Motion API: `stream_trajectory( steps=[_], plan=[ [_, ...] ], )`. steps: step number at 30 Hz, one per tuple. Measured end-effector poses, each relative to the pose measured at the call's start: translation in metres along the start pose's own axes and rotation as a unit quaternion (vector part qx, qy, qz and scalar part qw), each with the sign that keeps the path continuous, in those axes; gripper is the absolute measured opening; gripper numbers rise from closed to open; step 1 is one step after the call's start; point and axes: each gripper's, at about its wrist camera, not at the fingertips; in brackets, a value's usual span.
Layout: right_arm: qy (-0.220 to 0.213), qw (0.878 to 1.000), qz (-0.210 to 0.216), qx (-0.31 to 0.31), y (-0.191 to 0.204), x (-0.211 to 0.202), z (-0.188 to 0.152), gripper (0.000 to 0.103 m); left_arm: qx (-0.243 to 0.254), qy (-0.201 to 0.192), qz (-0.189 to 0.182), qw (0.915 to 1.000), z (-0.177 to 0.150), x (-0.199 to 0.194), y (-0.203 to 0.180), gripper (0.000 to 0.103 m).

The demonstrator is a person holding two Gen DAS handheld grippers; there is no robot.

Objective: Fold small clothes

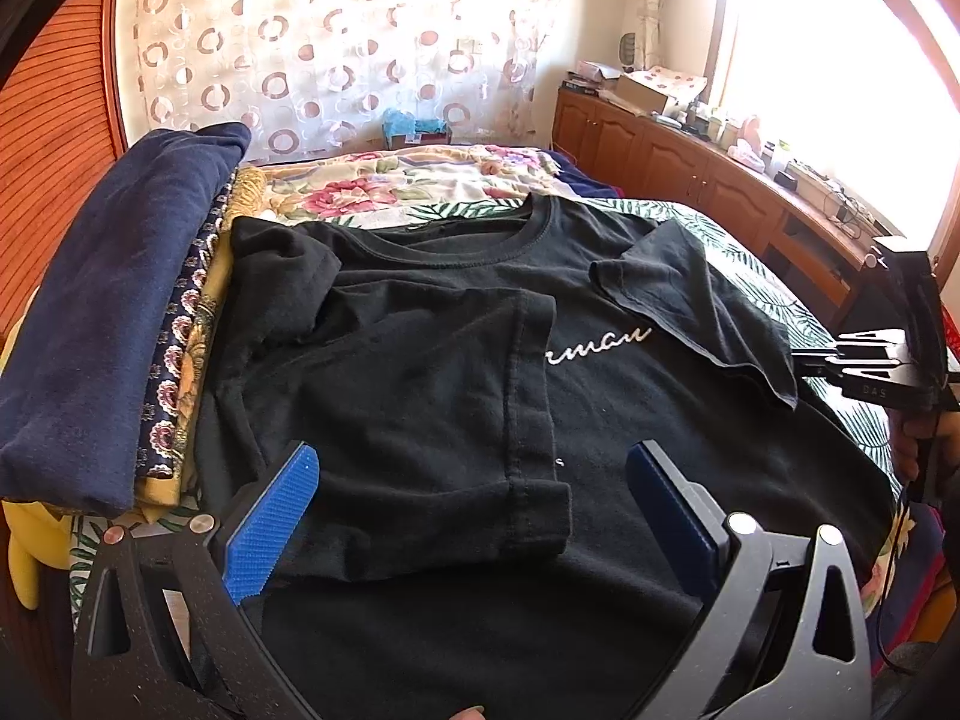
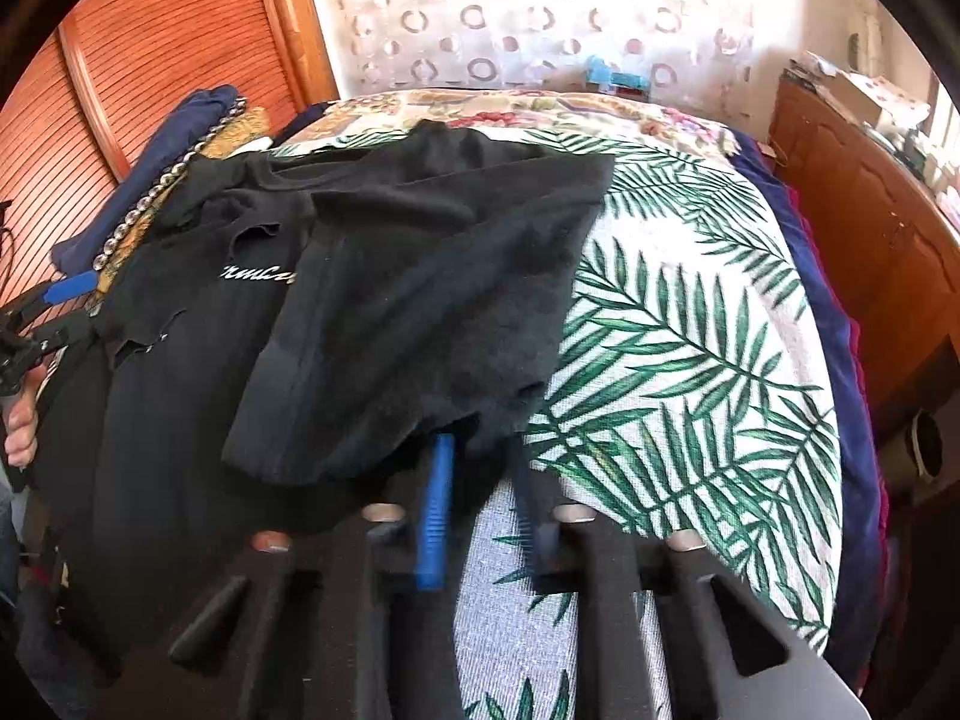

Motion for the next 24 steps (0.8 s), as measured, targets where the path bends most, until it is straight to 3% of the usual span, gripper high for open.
stream_trajectory(
  steps=[6, 12, 15, 17, 19, 24],
  plan=[
    [0.001, 0.999, -0.043, 0.021, -0.022, -0.019, -0.012, 0.003, -0.002, -0.01, 0.02, 0.9997, 0.005, -0.008, 0.013, 0.103],
    [-0.018, 0.997, -0.049, 0.059, -0.036, -0.032, -0.013, 0.004, 0.009, -0.025, 0.042, 0.9988, 0.032, -0.021, 0.034, 0.103],
    [-0.041, 0.996, -0.054, 0.059, -0.038, -0.036, -0.001, 0.015, 0.019, -0.02, 0.051, 0.9983, 0.051, -0.019, 0.044, 0.096],
    [-0.053, 0.996, -0.052, 0.058, -0.037, -0.034, 0.007, 0.034, 0.025, -0.007, 0.052, 0.9983, 0.065, -0.012, 0.05, 0.089],
    [-0.066, 0.995, -0.048, 0.055, -0.032, -0.027, 0.019, 0.044, 0.029, 0.005, 0.048, 0.9984, 0.075, -0.003, 0.055, 0.078],
    [-0.064, 0.996, -0.028, 0.051, -0.025, 0.009, 0.046, 0.045, 0.026, 0.056, 0.066, 0.9959, 0.093, 0.033, 0.072, 0.059]
  ],
)
Point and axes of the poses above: each gripper's, at about its wrist camera, not at the fingertips, and x roughly the way its jaws point, y to its left, z to its top, and after that the axes turned 14 degrees about -z, right-handed
